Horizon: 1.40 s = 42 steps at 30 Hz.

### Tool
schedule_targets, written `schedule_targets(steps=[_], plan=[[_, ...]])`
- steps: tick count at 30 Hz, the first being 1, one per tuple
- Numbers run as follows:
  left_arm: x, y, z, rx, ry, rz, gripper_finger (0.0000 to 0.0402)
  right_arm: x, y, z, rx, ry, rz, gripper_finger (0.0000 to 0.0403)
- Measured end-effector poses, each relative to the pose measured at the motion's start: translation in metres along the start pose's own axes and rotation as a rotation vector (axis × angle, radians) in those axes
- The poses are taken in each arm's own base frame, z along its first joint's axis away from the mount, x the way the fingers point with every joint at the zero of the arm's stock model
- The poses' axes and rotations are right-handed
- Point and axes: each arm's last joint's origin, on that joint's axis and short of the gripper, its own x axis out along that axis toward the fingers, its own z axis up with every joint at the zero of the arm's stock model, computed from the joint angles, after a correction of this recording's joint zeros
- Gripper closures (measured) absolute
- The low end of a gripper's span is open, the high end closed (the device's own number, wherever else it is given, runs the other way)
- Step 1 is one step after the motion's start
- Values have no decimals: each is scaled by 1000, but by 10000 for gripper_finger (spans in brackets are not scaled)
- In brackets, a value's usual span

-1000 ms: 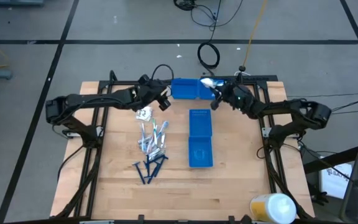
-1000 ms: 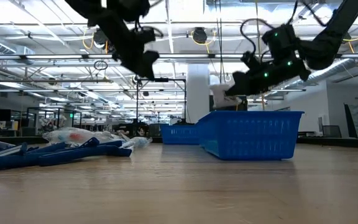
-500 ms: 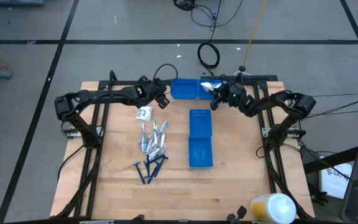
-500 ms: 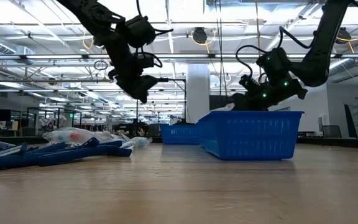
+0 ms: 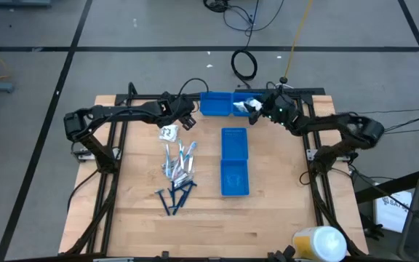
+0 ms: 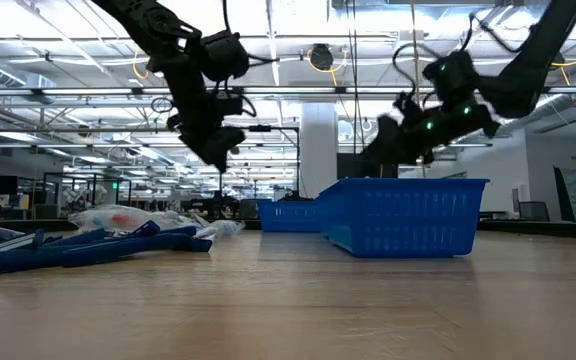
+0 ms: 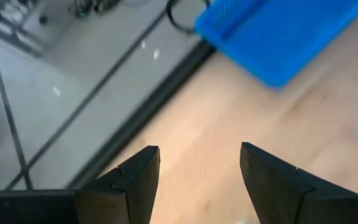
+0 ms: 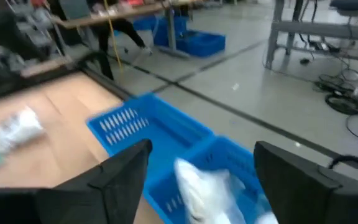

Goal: Pick & Place Travel size toiletries
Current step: Put the cotton balls in the top right blue bin

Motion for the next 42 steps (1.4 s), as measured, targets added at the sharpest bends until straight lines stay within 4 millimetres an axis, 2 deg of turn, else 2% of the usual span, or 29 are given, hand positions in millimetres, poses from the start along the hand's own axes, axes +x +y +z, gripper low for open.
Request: schedule_targets(steps=[5, 10, 14, 18, 27, 32, 38, 42], plan=[[-2, 1, -19, -4, 188, -54, 189, -24, 15, 23, -14, -19, 109, 113], [3, -1, -34, -27, 260, -83, 195, -40, 24, 34, -54, -39, 154, 122], [15, 7, -51, -215, 345, -57, 202, -42, 28, 34, -68, -28, 169, 129], [23, 14, -60, -414, 442, -142, 208, -42, 28, 33, -69, -23, 171, 130], [27, 14, -74, -426, 486, -129, 213, -42, 28, 33, -71, -23, 171, 131], [27, 14, -74, -430, 487, -131, 262, -42, 28, 33, -70, -23, 171, 133], [27, 13, -74, -408, 486, -141, 381, -42, 28, 33, -69, -23, 171, 133], [28, 13, -73, -377, 464, -150, 391, -42, 28, 33, -69, -22, 171, 134]])
